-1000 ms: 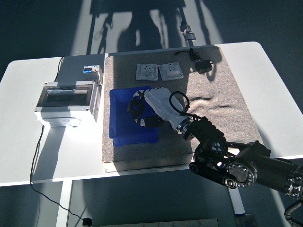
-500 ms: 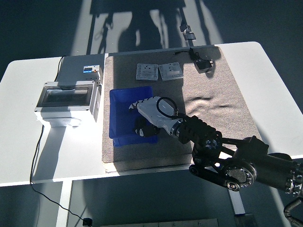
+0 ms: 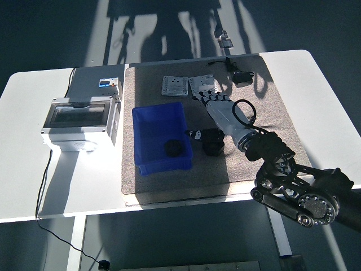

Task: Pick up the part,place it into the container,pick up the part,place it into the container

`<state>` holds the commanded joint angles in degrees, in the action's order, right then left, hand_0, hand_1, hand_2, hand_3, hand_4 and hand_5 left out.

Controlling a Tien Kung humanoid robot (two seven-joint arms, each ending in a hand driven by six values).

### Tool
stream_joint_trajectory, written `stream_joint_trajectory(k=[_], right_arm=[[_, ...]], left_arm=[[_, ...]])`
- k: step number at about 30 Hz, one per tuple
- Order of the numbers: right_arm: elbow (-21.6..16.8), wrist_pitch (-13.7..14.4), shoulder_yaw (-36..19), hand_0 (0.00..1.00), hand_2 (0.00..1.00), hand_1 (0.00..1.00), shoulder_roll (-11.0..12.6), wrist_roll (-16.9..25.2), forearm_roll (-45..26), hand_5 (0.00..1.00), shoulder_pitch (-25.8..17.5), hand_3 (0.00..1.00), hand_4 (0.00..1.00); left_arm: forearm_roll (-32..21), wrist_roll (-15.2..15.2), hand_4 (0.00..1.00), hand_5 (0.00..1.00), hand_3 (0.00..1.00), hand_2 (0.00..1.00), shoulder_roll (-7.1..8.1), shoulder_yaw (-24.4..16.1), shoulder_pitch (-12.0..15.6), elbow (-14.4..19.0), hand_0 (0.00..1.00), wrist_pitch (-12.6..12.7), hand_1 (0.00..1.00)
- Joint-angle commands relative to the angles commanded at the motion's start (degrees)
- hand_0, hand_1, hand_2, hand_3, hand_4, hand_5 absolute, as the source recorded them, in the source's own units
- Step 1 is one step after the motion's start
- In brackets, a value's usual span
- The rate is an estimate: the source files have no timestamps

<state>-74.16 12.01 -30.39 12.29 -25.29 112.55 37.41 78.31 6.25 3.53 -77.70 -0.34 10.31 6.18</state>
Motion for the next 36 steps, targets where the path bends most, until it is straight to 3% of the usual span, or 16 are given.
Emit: stream_joint_trajectory(k=[1,2,7,8,14,19,20,25,26,31,32,36], right_arm=[[-1.2,-1.8,0.0,0.938,0.931,0.957,0.2,-2.1,0.1,0.556,0.0,0.863,0.856],[-2.1,-3.5,0.0,0.901,0.896,0.873,0.2,-4.0,0.1,0.42,-0.1,0.874,0.862],[-2.7,-10.6,0.6,0.901,0.896,0.873,0.2,-11.7,-1.6,0.42,0.1,0.874,0.862],[-2.6,-12.0,0.9,0.851,0.887,0.818,0.0,-11.7,-2.2,0.386,0.2,0.875,0.843],[-0.9,-17.0,1.6,0.844,0.886,0.804,-0.9,-11.7,-3.0,0.392,0.7,0.877,0.846],[0.3,-17.4,2.4,0.844,0.886,0.804,-1.3,-11.7,-2.9,0.392,0.5,0.877,0.846],[0.4,-17.1,2.6,0.839,0.832,0.778,-1.3,-11.7,-2.6,0.274,0.5,0.864,0.737],[0.8,-15.6,3.2,0.839,0.832,0.778,-1.6,-11.7,-0.4,0.274,0.4,0.864,0.737],[0.8,-15.4,3.3,0.756,0.519,0.551,-1.6,-11.7,0.0,0.087,0.3,0.667,0.444],[1.6,-14.1,4.1,0.756,0.519,0.551,-1.9,-11.7,1.6,0.087,0.3,0.667,0.444],[1.8,-13.8,4.3,0.711,0.412,0.471,-1.9,-11.7,1.6,0.03,0.3,0.611,0.35],[2.6,-12.1,6.0,0.711,0.412,0.471,-2.0,-11.7,1.3,0.03,0.5,0.611,0.35]], left_arm=[[0.5,0.0,0.657,0.737,0.67,0.646,-0.01,-0.2,-0.1,0.0,0.681,-0.1,0.547],[0.9,0.0,0.657,0.735,0.674,0.649,-0.07,-0.5,-0.2,0.0,0.682,-0.2,0.546],[1.0,-0.1,0.657,0.735,0.674,0.649,-0.15,-0.5,-0.3,0.0,0.682,-0.4,0.546],[1.0,-0.1,0.657,0.737,0.675,0.65,-0.17,-0.5,-0.3,0.0,0.681,-0.3,0.546],[1.3,0.0,0.656,0.736,0.674,0.651,-0.24,-0.5,-0.4,0.0,0.681,-0.4,0.546],[1.7,0.0,0.656,0.736,0.674,0.651,-0.16,-0.9,-0.6,0.0,0.681,-0.6,0.546],[1.8,0.0,0.66,0.741,0.676,0.652,-0.13,-0.9,-0.7,0.0,0.681,-0.7,0.546],[2.3,0.0,0.66,0.741,0.676,0.652,-0.01,-1.2,-0.8,0.0,0.681,-0.8,0.546],[2.3,0.0,0.662,0.743,0.677,0.649,0.0,-1.2,-0.8,0.0,0.681,-0.8,0.546],[2.5,-0.1,0.662,0.743,0.677,0.649,0.06,-1.4,-0.8,0.0,0.681,-0.8,0.546],[2.5,-0.1,0.664,0.75,0.679,0.648,0.05,-1.4,-0.8,0.0,0.682,-0.8,0.546],[2.7,0.0,0.664,0.75,0.679,0.648,0.04,-1.5,-0.9,0.0,0.682,-0.8,0.546]])
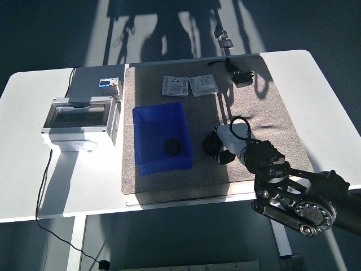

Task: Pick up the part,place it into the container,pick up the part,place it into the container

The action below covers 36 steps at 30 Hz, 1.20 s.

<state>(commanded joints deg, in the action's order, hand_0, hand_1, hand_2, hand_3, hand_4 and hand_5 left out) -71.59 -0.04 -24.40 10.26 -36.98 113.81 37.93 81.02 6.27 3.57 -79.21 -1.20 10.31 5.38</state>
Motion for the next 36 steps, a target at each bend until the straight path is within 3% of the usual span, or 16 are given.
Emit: stream_joint_trajectory(k=[2,5,14,18,22,24,27,30,31,32,36], right_arm=[[0.2,1.2,0.3,0.696,0.41,0.461,0.0,0.0,0.1,0.002,0.0,0.609,0.298],[0.2,4.4,-0.8,0.696,0.41,0.461,0.2,0.0,1.5,0.002,-0.1,0.609,0.298],[-0.6,17.1,-1.7,0.673,0.422,0.451,0.7,4.2,6.7,0.002,2.0,0.604,0.297],[-0.5,24.3,1.8,0.673,0.422,0.451,-0.4,11.4,0.4,0.002,4.7,0.604,0.297],[-1.0,30.1,5.4,0.675,0.431,0.453,-2.2,20.1,-7.7,0.002,6.8,0.615,0.296],[-0.7,30.7,6.9,0.675,0.431,0.453,-2.6,23.3,-10.4,0.002,7.5,0.615,0.296],[0.1,29.3,8.7,0.671,0.464,0.47,-3.0,28.1,-14.7,0.007,8.3,0.623,0.288],[0.5,29.2,8.9,0.671,0.464,0.47,-3.2,31.4,-15.2,0.007,8.7,0.623,0.288],[0.7,29.5,8.8,0.671,0.464,0.47,-3.2,32.1,-15.1,0.007,8.8,0.623,0.288],[0.8,29.8,8.6,0.695,0.58,0.562,-3.3,32.6,-14.8,0.046,8.9,0.643,0.308],[1.1,28.6,8.3,0.695,0.58,0.562,-3.6,32.4,-13.8,0.046,9.1,0.643,0.308]], left_arm=[[0.2,0.0,0.666,0.755,0.679,0.647,-0.01,-0.1,0.0,0.0,0.682,0.0,0.547],[0.1,0.0,0.666,0.755,0.679,0.647,-0.04,-0.1,0.0,0.0,0.682,0.0,0.547],[0.4,0.2,0.667,0.757,0.676,0.647,-0.38,-0.2,0.1,0.0,0.682,0.4,0.547],[1.0,0.1,0.667,0.757,0.676,0.647,-1.26,-0.5,0.3,0.0,0.682,0.2,0.547],[2.0,-1.3,0.666,0.77,0.682,0.655,-1.95,0.1,0.4,0.0,0.682,-2.3,0.547],[1.9,-1.6,0.666,0.77,0.682,0.655,-2.08,0.6,0.3,0.0,0.682,-3.2,0.547],[1.6,-1.7,0.671,0.767,0.69,0.688,-2.32,1.1,0.1,0.0,0.688,-4.0,0.569],[1.4,-1.5,0.671,0.767,0.69,0.688,-2.41,1.5,0.0,0.0,0.688,-4.1,0.569],[1.2,-1.4,0.671,0.767,0.69,0.688,-2.41,1.7,0.0,0.0,0.688,-3.9,0.569],[1.0,-1.4,0.67,0.771,0.689,0.695,-2.42,1.9,0.0,0.0,0.688,-3.7,0.574],[0.3,-1.4,0.67,0.771,0.689,0.695,-2.19,1.9,0.0,0.0,0.688,-2.8,0.574]])
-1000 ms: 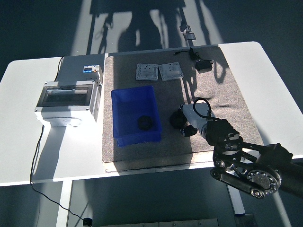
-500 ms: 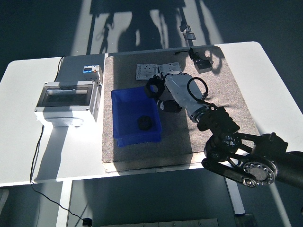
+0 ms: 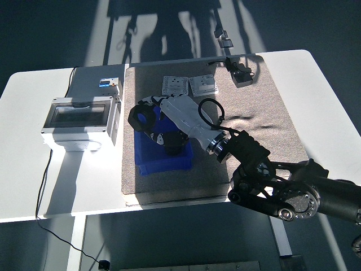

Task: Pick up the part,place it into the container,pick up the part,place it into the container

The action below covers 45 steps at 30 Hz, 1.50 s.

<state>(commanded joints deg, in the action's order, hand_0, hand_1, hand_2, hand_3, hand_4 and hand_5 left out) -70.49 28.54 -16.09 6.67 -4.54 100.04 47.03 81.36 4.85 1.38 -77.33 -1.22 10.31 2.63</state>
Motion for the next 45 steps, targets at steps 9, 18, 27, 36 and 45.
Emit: stream_joint_trajectory(k=[9,18,27,36,45], right_arm=[[2.7,-6.0,0.6,0.774,0.792,0.798,-0.9,-5.7,2.8,0.275,-0.3,0.708,0.536],[4.5,-13.2,0.1,0.945,0.935,0.948,-1.4,-13.9,8.6,0.41,-1.2,0.879,0.661],[4.5,-12.3,-1.3,0.998,0.984,0.991,-1.1,-13.5,7.0,0.475,-2.6,0.918,0.766],[5.6,-2.7,-5.4,0.992,0.98,0.928,0.8,-5.0,-4.6,0.595,-7.0,0.998,0.938],[3.8,-0.1,-7.6,0.995,0.98,0.935,1.7,-3.2,-5.8,0.65,-8.6,0.998,0.998]], left_arm=[[0.4,0.3,0.671,0.769,0.679,0.68,0.82,-1.4,-0.1,0.0,0.687,0.9,0.563],[-0.1,0.2,0.672,0.769,0.676,0.671,1.2,-2.0,0.0,0.0,0.689,1.9,0.563],[-0.4,0.2,0.68,0.769,0.676,0.662,1.48,-1.8,0.0,0.0,0.688,2.2,0.563],[-3.6,-0.5,0.679,0.773,0.676,0.659,1.67,1.0,0.0,0.0,0.687,2.8,0.562],[-2.3,-0.1,0.689,0.777,0.677,0.66,1.67,0.2,-0.5,0.0,0.686,2.8,0.556]])
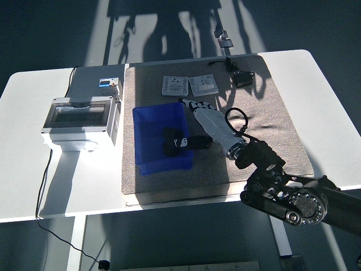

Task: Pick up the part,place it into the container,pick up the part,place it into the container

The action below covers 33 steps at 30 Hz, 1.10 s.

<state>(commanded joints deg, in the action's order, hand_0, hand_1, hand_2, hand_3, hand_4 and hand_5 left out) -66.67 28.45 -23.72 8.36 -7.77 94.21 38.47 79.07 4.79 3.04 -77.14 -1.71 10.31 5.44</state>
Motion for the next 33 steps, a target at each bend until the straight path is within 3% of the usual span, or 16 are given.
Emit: stream_joint_trajectory(k=[5,6,8,11,12,17,18,26,33], right_arm=[[-2.5,5.5,-7.8,0.995,0.98,0.935,2.7,5.0,-5.3,0.65,-6.6,0.998,0.998],[-3.3,6.8,-10.2,0.942,0.918,0.885,3.8,6.5,-7.0,0.639,-8.7,0.986,0.998],[-4.8,8.4,-14.4,0.942,0.918,0.885,5.8,9.0,-10.1,0.639,-12.6,0.986,0.998],[-7.3,8.5,-19.6,0.942,0.918,0.885,7.6,12.3,-14.6,0.639,-17.7,0.986,0.998],[-7.9,8.5,-21.5,0.862,0.855,0.833,7.8,13.6,-16.2,0.625,-19.4,0.905,0.982],[-8.3,7.5,-28.5,0.862,0.855,0.833,6.5,17.9,-22.7,0.625,-25.2,0.905,0.982],[-8.4,7.0,-29.7,0.81,0.801,0.764,6.2,18.4,-23.9,0.609,-25.7,0.852,0.963],[-9.1,3.0,-34.3,0.798,0.786,0.75,5.9,25.0,-36.7,0.599,-28.9,0.834,0.956],[-10.2,4.3,-38.8,0.764,0.752,0.716,5.8,27.5,-46.0,0.594,-29.1,0.781,0.955]], left_arm=[[1.2,0.2,0.689,0.777,0.677,0.66,-0.08,-0.2,0.1,0.0,0.686,-0.2,0.556],[0.8,0.1,0.687,0.778,0.685,0.662,-0.15,-0.1,0.4,0.0,0.683,-0.2,0.556],[0.1,-0.1,0.687,0.778,0.685,0.662,-0.23,-0.1,0.8,0.0,0.683,0.1,0.556],[-0.5,-0.3,0.687,0.778,0.685,0.662,-0.18,-0.3,1.3,0.0,0.683,0.5,0.556],[-0.6,-0.3,0.481,0.749,0.616,0.658,-0.15,-0.5,1.4,0.0,0.68,0.7,0.552],[1.3,0.2,0.481,0.749,0.616,0.658,-0.12,-0.9,1.1,0.0,0.68,0.7,0.552],[1.9,0.4,0.381,0.718,0.595,0.654,-0.12,-0.9,1.0,0.0,0.677,0.7,0.542],[0.3,0.2,0.368,0.715,0.592,0.654,-0.23,0.0,1.2,0.0,0.676,1.3,0.541],[-0.1,0.5,0.368,0.715,0.594,0.649,-0.4,0.6,1.1,0.0,0.674,1.0,0.54]])
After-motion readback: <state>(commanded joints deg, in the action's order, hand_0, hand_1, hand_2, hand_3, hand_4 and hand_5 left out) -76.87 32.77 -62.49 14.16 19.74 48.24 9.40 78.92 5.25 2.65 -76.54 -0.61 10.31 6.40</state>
